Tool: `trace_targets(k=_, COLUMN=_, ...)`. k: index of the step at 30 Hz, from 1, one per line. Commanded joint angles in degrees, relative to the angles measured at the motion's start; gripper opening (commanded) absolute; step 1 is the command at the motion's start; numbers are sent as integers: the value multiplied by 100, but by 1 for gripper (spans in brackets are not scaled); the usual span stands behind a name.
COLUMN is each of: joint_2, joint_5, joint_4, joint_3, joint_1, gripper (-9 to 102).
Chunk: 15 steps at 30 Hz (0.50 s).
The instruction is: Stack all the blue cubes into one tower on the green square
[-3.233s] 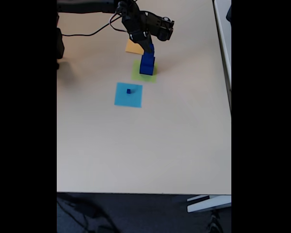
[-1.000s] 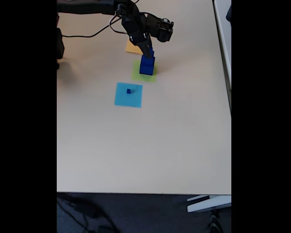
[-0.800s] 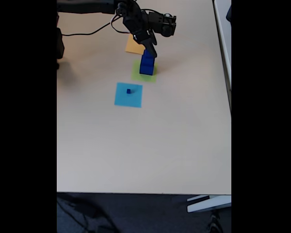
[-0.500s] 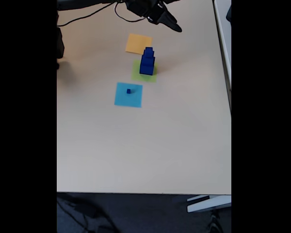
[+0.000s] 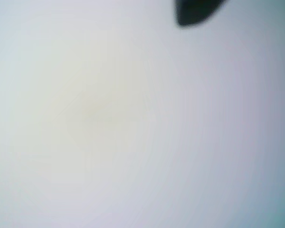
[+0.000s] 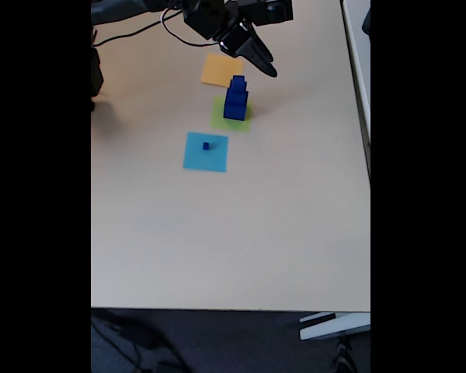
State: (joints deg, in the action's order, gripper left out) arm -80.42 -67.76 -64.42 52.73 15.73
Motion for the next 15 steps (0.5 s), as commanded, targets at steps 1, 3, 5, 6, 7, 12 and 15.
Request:
trace_targets(k=1, joint_2=-202, joint_5=-18, joint_4=-149, joint_3=132, joint_1=79, gripper=20)
trace_targets(k=3, joint_2=-281, joint_5=-44, joint_4=-149, joint_3=457, joint_1=97, gripper=20)
trace_targets(k=5, joint_2=-360, joint_5=-53, joint_4=-149, joint_3=773, joint_1=105, gripper=20)
trace_targets(k=6, joint_2=-413, joint_5=-70, joint_4=-149, joint_3=949, joint_1=114, gripper=20)
trace_targets(k=7, joint_2=-466, joint_5=-70, joint_4=-123, joint_3=1134, joint_1=114, gripper=20)
trace_targets(k=12, joint_2=-800, joint_5=114, joint_4=88, joint_3=1969, joint_1=141, gripper=19)
trace_targets(k=15, joint_2=-1099, joint_5=176, joint_4=246, joint_3=2443, joint_1=141, gripper=19)
